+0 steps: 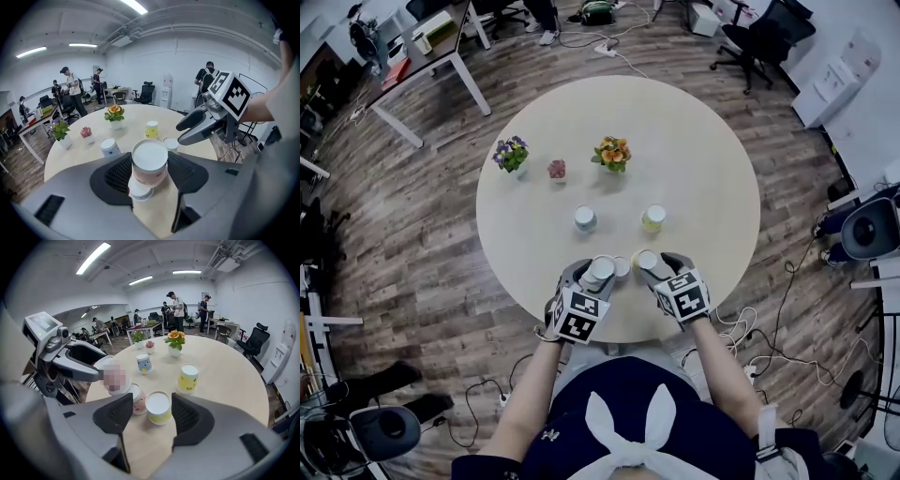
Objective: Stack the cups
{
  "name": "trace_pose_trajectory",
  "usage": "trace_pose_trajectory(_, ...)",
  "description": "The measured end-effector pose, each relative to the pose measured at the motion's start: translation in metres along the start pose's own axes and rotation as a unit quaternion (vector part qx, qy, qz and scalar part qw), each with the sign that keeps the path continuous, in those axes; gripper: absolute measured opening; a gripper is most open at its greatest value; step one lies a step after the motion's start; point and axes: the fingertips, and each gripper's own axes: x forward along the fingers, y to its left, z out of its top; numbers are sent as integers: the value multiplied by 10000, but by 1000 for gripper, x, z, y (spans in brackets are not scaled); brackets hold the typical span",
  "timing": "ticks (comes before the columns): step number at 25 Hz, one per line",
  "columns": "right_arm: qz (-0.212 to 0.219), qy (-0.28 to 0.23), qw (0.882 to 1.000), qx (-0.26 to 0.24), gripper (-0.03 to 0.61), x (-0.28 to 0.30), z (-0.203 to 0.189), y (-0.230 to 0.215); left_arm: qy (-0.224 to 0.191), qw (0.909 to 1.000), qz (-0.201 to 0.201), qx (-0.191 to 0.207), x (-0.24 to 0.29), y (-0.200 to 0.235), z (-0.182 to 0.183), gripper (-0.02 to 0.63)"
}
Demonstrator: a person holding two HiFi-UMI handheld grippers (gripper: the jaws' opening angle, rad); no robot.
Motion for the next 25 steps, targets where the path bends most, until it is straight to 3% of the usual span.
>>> trace_pose_trajectory(15, 74, 11, 10000, -26, 261, -4, -2, 0, -7, 10000, -36, 20, 5, 0, 4, 247)
trace_pose_trajectory(25, 114, -10, 9999, -30, 261, -4, 1, 0, -48, 9995, -297, 33, 0, -6, 5, 263)
